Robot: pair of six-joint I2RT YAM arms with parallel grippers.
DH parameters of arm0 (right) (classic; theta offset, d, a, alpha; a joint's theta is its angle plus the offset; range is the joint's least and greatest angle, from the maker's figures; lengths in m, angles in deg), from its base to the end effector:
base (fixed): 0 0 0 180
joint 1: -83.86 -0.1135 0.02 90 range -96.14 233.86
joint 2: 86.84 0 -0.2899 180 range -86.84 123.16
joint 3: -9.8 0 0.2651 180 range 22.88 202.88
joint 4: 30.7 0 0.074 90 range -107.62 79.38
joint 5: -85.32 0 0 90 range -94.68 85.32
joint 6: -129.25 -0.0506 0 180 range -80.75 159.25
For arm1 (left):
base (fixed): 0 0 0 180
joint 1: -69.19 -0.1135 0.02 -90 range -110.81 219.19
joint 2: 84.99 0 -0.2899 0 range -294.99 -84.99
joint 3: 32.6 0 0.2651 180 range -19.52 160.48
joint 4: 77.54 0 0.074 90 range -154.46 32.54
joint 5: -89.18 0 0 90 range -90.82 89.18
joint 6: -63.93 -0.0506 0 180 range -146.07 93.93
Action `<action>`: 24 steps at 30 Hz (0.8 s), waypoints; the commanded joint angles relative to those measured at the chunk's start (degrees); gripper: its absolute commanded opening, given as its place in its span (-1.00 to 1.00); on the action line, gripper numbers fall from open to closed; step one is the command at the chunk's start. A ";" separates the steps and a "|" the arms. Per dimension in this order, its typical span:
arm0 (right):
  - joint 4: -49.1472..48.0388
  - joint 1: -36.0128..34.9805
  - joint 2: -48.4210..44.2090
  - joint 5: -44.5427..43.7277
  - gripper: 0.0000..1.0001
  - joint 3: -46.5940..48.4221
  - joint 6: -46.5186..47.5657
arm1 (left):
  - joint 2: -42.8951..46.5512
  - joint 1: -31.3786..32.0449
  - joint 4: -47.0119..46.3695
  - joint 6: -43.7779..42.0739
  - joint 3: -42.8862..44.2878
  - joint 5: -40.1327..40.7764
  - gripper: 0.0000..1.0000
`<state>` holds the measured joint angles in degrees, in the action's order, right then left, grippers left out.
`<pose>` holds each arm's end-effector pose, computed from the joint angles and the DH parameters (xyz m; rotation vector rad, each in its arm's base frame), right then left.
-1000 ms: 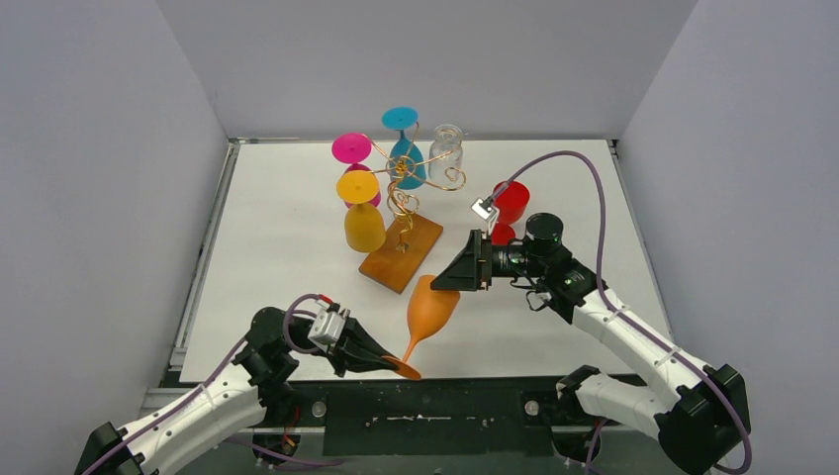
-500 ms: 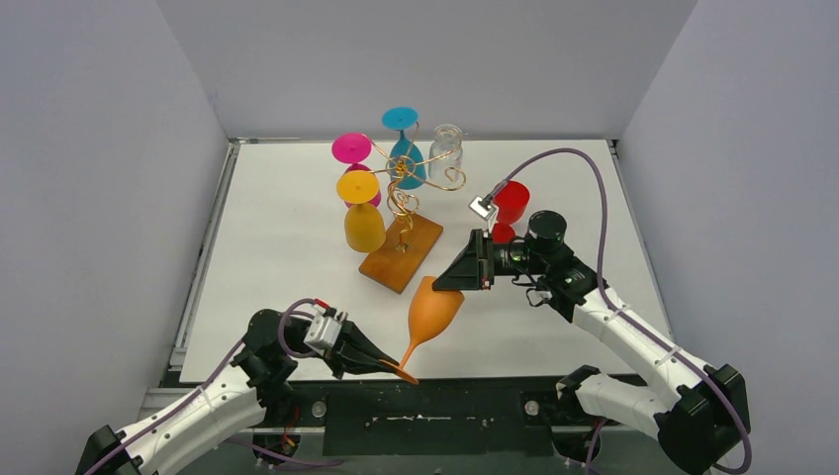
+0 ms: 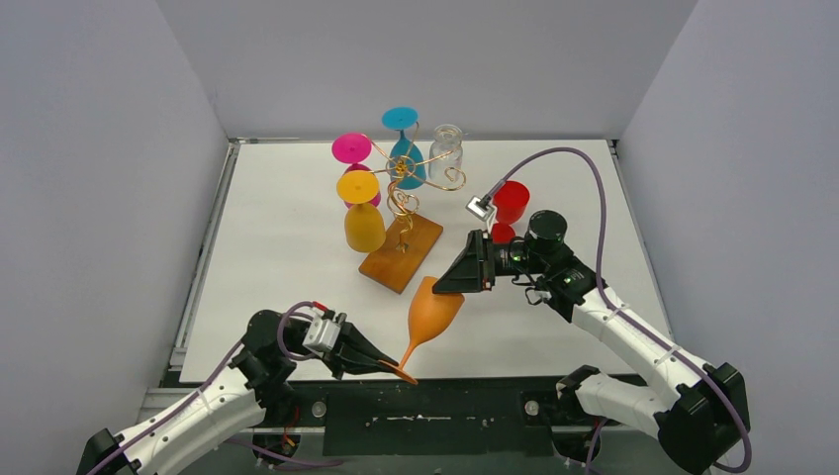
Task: Take the wine glass off the wine glass rack
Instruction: Place the wine glass at the center of the board.
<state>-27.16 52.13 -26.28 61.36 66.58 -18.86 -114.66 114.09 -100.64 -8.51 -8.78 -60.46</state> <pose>0.1762 0.1633 0.3364 -0.6101 2.0507 2.0086 0.0591 -0.1205 0.2595 1.2658 1.0048 -1.5229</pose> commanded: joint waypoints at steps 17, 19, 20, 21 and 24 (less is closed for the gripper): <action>-0.34 -2.15 0.07 1.69 -0.98 1.76 1.09 | 2.08 -0.95 5.78 -2.73 1.25 9.95 -1.00; 1.24 -2.13 -0.16 0.45 -1.00 2.18 2.18 | 2.80 -0.88 6.53 -2.50 1.13 11.52 -0.91; 2.25 -2.24 -0.22 -0.22 -1.00 2.48 2.87 | 3.23 -0.89 7.06 -2.43 1.05 12.47 -0.80; 3.39 -2.17 -0.26 -0.94 -1.00 2.79 3.68 | 3.73 -0.91 7.65 -2.49 1.04 13.63 -0.70; 6.46 -2.13 -0.44 -2.75 -1.00 3.71 5.57 | 5.73 -0.96 9.22 -2.74 0.87 16.67 -0.44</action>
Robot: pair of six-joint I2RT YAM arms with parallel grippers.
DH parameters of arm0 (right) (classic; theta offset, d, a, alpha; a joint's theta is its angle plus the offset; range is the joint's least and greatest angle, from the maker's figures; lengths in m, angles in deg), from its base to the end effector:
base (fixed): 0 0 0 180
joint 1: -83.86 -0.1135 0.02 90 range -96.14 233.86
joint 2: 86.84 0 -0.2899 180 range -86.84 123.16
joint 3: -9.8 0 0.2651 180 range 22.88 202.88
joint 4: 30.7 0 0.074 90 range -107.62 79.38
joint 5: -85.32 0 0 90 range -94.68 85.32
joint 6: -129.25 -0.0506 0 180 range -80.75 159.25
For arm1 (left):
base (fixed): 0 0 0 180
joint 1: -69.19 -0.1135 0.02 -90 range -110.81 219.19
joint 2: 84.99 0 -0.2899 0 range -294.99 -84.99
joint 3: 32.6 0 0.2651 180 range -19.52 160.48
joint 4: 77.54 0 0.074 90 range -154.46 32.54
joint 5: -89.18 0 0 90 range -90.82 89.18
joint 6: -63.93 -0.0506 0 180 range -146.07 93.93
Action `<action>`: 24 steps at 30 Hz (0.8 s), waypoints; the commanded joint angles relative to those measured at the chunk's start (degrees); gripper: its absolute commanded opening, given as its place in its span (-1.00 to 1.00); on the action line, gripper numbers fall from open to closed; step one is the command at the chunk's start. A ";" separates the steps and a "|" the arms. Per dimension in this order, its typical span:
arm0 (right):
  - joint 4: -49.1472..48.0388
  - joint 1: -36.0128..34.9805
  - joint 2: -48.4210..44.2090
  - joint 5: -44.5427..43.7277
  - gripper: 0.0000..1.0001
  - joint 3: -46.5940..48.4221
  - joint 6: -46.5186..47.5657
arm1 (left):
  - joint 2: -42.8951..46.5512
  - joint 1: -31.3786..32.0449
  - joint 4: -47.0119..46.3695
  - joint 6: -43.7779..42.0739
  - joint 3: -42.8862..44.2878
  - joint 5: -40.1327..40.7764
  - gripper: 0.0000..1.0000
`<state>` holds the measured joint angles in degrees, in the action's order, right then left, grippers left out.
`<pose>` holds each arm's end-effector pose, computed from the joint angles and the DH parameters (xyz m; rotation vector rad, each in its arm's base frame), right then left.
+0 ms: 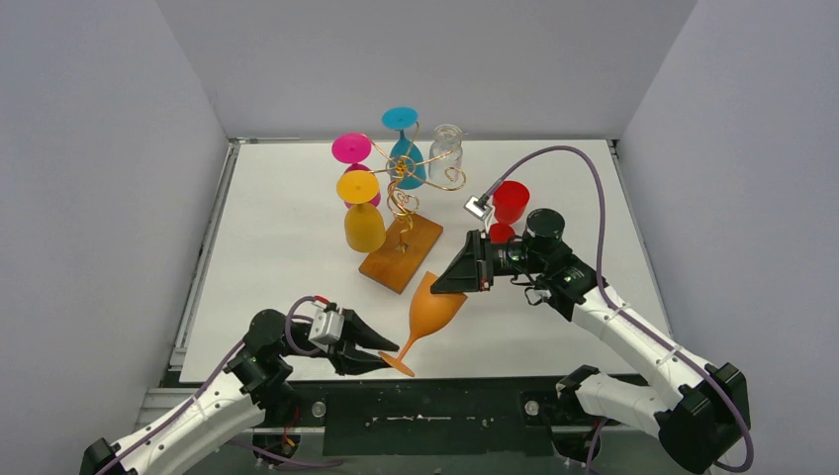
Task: Take the wine glass off the wine glass rack
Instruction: Place the wine glass at the center of the board.
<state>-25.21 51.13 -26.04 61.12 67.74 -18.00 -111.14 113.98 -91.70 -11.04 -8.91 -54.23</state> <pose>0.1745 0.1670 0.3396 -0.6278 2.0611 2.0092 0.0612 -0.1180 0.2510 1.1861 1.1219 -1.4563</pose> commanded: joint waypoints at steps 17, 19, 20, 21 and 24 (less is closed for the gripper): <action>20.87 -0.87 -7.54 -23.74 -1.00 4.05 16.28 | 10.68 -0.88 14.51 -4.35 3.06 34.46 0.35; 21.57 -0.84 -9.27 -28.59 -1.00 3.59 17.27 | 11.42 -0.86 16.56 -4.92 3.69 38.19 0.36; 22.67 -0.82 -9.91 -31.60 -1.00 3.69 18.17 | 11.86 -0.93 17.69 -5.16 3.98 40.52 0.36; 23.84 -0.83 -10.52 -34.09 -1.00 3.92 18.98 | 12.31 -0.85 19.17 -5.74 4.31 43.23 0.36; 27.33 -0.83 -11.40 -40.44 -1.00 5.19 20.76 | 13.58 -0.87 24.54 -8.41 5.95 52.50 0.36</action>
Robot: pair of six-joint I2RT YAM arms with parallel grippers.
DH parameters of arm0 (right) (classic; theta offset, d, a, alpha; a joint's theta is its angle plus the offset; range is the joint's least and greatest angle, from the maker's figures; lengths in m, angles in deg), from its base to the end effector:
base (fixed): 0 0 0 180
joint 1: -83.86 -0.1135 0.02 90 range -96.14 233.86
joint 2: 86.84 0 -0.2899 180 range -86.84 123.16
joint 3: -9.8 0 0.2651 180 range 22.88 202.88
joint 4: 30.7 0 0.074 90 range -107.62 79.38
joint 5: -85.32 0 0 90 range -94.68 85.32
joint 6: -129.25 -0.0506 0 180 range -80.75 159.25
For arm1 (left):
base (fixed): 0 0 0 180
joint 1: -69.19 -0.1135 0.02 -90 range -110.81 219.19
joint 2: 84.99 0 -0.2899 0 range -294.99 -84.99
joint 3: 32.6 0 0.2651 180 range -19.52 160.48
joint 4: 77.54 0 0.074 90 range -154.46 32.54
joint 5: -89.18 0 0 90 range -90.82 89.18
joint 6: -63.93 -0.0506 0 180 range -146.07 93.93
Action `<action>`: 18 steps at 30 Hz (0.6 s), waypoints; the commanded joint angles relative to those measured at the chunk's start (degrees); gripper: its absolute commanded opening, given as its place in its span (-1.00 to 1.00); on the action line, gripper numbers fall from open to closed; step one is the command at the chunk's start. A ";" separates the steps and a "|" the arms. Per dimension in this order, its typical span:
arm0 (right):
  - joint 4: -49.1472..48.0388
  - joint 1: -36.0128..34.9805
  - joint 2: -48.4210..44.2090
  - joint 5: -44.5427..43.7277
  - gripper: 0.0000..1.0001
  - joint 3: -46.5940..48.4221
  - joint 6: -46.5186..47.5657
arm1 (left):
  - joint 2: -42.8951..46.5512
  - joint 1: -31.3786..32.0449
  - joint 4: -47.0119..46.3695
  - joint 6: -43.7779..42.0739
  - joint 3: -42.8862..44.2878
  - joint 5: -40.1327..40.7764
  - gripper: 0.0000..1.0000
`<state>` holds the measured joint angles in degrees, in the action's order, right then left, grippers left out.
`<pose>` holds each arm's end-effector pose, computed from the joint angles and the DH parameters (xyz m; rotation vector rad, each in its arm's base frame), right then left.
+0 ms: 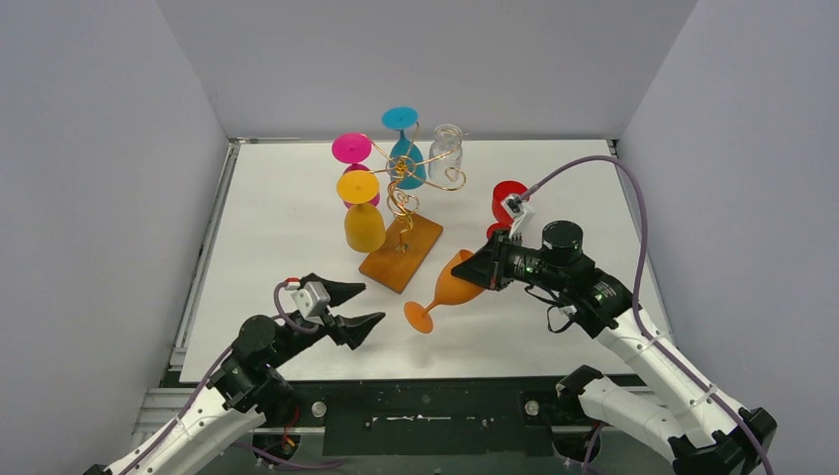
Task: Take the wine glass off the wine glass rack
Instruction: Place the wine glass at the center of the board.
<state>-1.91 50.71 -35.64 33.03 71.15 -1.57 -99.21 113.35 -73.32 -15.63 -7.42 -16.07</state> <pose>0.1567 0.1393 0.3497 -0.3659 2.0871 1.4504 0.0777 -0.0940 0.2495 0.6579 1.3840 -0.9622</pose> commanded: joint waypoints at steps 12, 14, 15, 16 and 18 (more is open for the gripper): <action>13.64 -0.38 -2.80 -32.12 -1.00 4.89 3.38 | 6.62 -0.19 16.62 -4.90 8.98 27.46 0.36; 15.84 -0.42 -3.05 -35.46 -1.00 5.36 3.08 | 7.20 -0.16 17.47 -4.38 9.44 29.57 0.36; 16.92 -0.35 -3.20 -36.98 -1.00 5.55 2.89 | 7.46 -0.21 17.86 -4.02 9.70 30.64 0.36; 18.06 -0.34 -3.35 -38.80 -1.00 5.72 2.68 | 7.65 -0.22 18.26 -3.80 9.96 31.45 0.37; 20.58 -0.31 -3.86 -42.72 -1.00 6.10 2.19 | 7.90 -0.17 19.05 -3.67 10.41 32.37 0.37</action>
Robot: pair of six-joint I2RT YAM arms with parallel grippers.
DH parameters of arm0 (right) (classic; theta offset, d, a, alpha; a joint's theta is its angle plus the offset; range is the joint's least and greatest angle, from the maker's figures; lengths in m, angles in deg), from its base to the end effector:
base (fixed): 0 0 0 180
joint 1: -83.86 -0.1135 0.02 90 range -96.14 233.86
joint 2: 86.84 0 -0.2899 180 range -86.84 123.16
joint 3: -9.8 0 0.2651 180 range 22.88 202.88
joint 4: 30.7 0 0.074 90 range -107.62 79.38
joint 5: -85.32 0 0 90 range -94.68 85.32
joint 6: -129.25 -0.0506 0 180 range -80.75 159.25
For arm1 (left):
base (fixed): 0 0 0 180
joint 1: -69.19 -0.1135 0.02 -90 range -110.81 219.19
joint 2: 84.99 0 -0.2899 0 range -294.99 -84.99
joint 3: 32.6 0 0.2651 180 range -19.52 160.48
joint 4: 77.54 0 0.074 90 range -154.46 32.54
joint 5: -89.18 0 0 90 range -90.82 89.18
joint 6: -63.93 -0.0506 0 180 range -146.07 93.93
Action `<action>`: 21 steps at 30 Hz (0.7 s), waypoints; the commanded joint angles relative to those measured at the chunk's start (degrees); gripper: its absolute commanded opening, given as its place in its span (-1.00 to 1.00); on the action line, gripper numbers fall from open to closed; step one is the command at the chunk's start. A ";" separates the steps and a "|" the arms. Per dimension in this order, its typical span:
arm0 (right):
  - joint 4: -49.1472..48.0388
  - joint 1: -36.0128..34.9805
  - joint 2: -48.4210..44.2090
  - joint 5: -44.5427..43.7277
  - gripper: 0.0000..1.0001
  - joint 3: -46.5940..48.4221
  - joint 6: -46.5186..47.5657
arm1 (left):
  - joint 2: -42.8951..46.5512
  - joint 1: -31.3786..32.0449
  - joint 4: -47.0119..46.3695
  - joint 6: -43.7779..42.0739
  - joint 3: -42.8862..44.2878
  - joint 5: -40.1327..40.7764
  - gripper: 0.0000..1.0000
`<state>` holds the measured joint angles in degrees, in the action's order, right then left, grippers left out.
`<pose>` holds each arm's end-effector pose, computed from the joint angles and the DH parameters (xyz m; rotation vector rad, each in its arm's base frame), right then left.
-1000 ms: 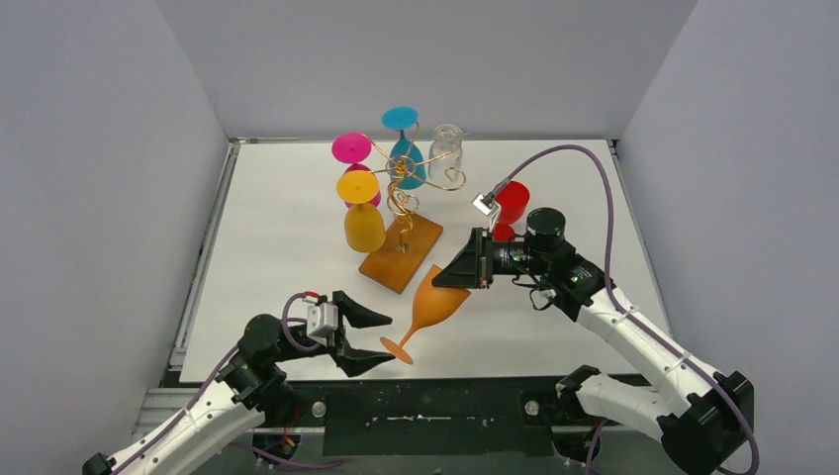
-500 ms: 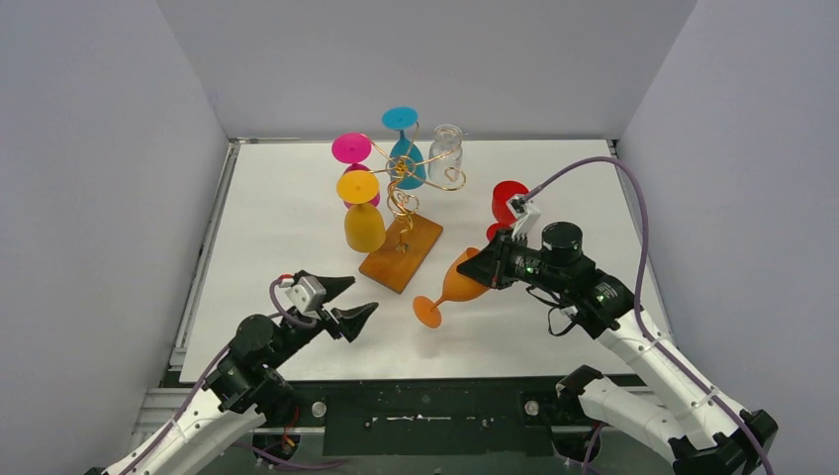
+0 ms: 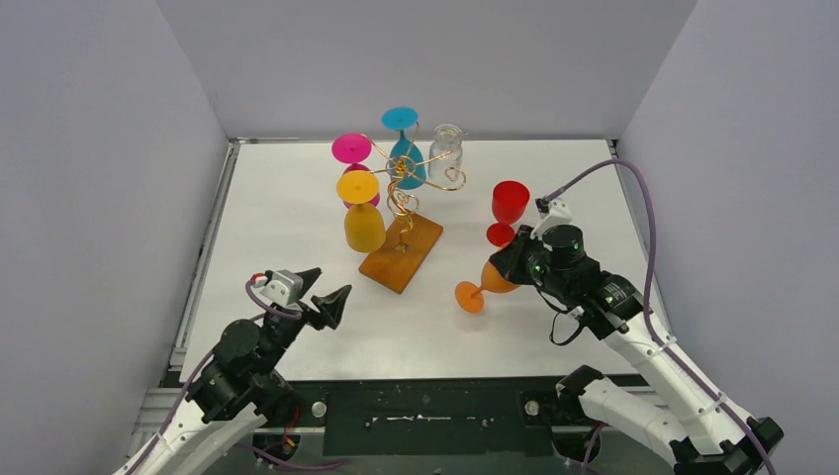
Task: Take the wine glass off the wine glass rack
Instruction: Place the wine glass at the center of the board.
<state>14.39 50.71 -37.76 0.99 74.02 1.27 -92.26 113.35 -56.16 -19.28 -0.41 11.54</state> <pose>0.1595 0.1101 0.3397 0.0299 2.2072 0.8306 0.0764 -0.0591 0.2695 0.3222 1.5012 -0.5488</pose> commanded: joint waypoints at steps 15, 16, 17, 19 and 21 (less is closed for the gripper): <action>7.65 1.03 1.61 -36.51 -1.00 6.39 6.28 | -0.42 -0.20 6.13 1.41 4.58 11.53 0.37; 7.63 1.87 3.15 -36.86 -1.00 7.15 7.14 | -0.54 -0.14 6.38 1.58 4.61 12.19 0.38; 7.56 3.11 4.58 -36.90 -1.00 8.01 7.81 | -0.74 -0.18 6.65 1.71 4.76 13.10 0.41; 6.99 5.97 7.47 -36.16 -1.00 9.35 8.83 | -1.25 -0.20 7.42 1.98 5.15 15.12 0.49; 4.81 8.75 9.78 -33.45 -1.00 10.03 10.32 | -1.85 -0.21 8.20 2.35 5.61 16.81 0.51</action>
<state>22.98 55.15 -31.68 -30.42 80.97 7.29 -92.93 113.35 -48.99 -17.93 1.80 23.71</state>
